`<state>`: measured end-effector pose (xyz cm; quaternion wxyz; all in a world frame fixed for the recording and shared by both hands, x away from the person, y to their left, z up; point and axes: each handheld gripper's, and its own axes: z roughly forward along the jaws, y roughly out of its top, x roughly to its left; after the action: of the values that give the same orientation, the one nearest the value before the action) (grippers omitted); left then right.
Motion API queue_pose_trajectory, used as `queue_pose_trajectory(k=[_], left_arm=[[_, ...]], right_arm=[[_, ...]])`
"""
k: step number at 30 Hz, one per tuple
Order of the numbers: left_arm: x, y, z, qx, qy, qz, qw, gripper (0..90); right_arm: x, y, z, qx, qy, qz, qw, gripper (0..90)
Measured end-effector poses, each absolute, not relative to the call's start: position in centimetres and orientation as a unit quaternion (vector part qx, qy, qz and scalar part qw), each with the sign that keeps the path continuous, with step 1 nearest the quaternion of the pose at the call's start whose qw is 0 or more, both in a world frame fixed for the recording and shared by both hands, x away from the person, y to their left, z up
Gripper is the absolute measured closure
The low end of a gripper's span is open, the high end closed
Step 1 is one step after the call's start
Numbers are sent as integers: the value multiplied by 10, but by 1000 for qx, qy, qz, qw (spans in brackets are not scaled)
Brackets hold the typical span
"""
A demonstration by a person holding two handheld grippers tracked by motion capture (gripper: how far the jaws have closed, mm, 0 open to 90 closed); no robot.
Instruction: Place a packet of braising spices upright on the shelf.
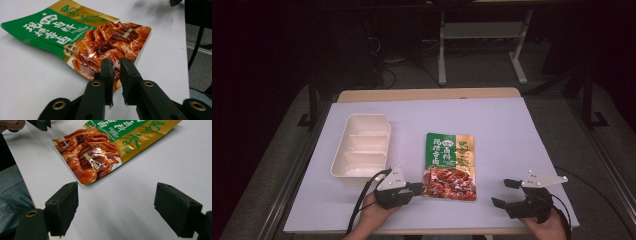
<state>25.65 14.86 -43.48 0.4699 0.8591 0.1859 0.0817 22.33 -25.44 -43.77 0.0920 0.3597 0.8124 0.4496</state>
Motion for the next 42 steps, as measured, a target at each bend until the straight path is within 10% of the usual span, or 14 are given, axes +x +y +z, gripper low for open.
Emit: queue_pose_trajectory(k=[42], left_arm=[[275,110,-448,909,174,56,376,900]], right_arm=[[301,-218,-424,377,821,420,81,161]])
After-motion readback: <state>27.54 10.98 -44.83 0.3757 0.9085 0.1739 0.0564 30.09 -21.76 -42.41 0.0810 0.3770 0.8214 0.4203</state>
